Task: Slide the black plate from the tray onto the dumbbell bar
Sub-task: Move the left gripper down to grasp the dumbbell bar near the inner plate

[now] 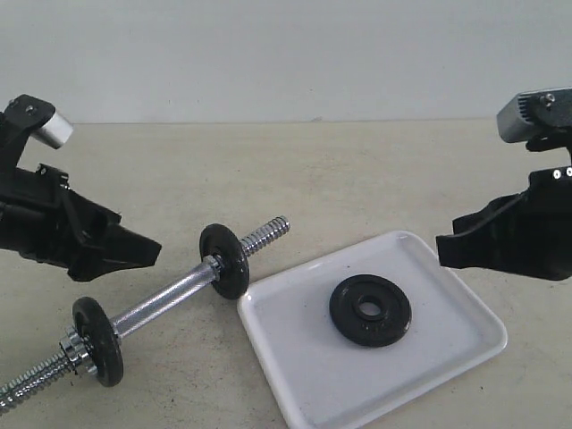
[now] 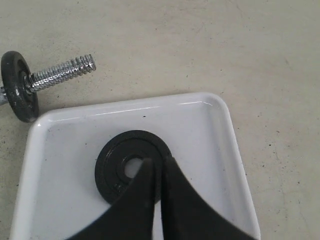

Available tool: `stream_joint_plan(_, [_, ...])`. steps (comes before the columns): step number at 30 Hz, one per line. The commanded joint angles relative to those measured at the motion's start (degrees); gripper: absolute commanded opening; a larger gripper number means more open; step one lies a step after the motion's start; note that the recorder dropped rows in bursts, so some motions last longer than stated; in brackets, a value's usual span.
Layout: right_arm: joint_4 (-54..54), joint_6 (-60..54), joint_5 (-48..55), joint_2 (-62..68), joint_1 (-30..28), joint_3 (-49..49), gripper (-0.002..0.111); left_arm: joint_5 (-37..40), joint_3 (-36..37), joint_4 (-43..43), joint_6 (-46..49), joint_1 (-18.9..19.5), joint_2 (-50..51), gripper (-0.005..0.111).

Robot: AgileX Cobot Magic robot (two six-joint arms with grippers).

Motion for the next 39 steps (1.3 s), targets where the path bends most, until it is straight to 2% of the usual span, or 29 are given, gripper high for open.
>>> stream_joint_plan(1, [1.5, -0.7, -1.8, 1.1, 0.0, -0.3, 0.000, 0.7, -2.4, 1.0, 0.8, -1.4, 3.7, 0.074])
stream_joint_plan(8, [2.3, -0.8, -1.9, 1.1, 0.0, -0.3, 0.000, 0.1, -7.0, 3.3, 0.9, -6.4, 10.6, 0.074])
stream_joint_plan(11, [2.3, -0.8, -2.0, 1.1, 0.0, -0.3, 0.000, -0.1, -8.4, 7.2, -0.3, -8.2, 13.0, 0.073])
stream_joint_plan(17, [2.6, -0.7, -2.8, 1.1, 0.0, -0.3, 0.000, -4.5, -10.7, 16.1, -7.3, -11.5, 17.5, 0.073])
stream_joint_plan(20, [2.6, -0.7, -2.9, 1.1, 0.0, -0.3, 0.000, -6.8, -10.9, 16.3, -7.3, -12.7, 18.9, 0.073])
stream_joint_plan(39, [4.3, -0.7, -4.2, 1.1, 0.0, -0.3, 0.000, -10.6, -10.9, 15.5, -6.6, -13.0, 21.1, 0.063])
